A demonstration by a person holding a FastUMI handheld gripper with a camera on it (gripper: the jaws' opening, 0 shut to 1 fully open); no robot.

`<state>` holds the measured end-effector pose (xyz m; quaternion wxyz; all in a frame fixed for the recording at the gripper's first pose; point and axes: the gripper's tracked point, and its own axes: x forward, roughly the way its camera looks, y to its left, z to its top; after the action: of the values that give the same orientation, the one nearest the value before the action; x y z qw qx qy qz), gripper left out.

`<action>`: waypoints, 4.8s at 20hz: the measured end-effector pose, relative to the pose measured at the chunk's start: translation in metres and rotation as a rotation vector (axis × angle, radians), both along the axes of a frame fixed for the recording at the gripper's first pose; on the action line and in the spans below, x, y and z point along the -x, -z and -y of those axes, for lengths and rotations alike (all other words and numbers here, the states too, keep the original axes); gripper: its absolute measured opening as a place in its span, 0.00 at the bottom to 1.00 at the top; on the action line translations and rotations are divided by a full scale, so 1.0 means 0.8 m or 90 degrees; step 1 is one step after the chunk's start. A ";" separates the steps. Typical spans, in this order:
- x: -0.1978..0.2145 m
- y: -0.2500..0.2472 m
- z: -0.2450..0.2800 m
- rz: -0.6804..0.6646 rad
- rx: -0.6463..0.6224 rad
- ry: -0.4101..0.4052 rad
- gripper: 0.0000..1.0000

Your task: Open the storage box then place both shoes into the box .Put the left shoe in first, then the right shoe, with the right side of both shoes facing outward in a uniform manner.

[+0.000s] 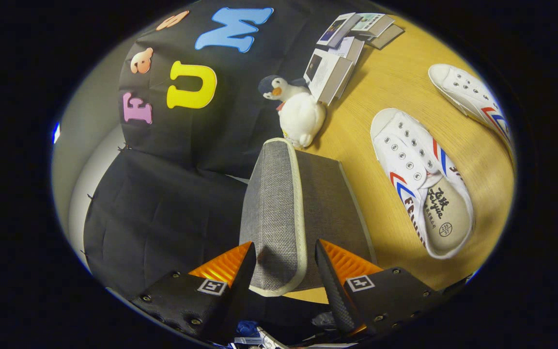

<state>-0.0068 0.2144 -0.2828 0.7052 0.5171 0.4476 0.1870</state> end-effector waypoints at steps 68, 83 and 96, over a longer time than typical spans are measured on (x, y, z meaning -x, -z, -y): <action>-0.123 -0.141 0.057 0.355 0.497 -0.077 0.97; -0.122 0.020 0.168 0.203 0.560 -0.102 0.98; -0.078 0.137 0.196 0.072 0.584 -0.195 0.98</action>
<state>0.0555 0.0575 -0.3928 0.8480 0.0701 0.5158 0.0999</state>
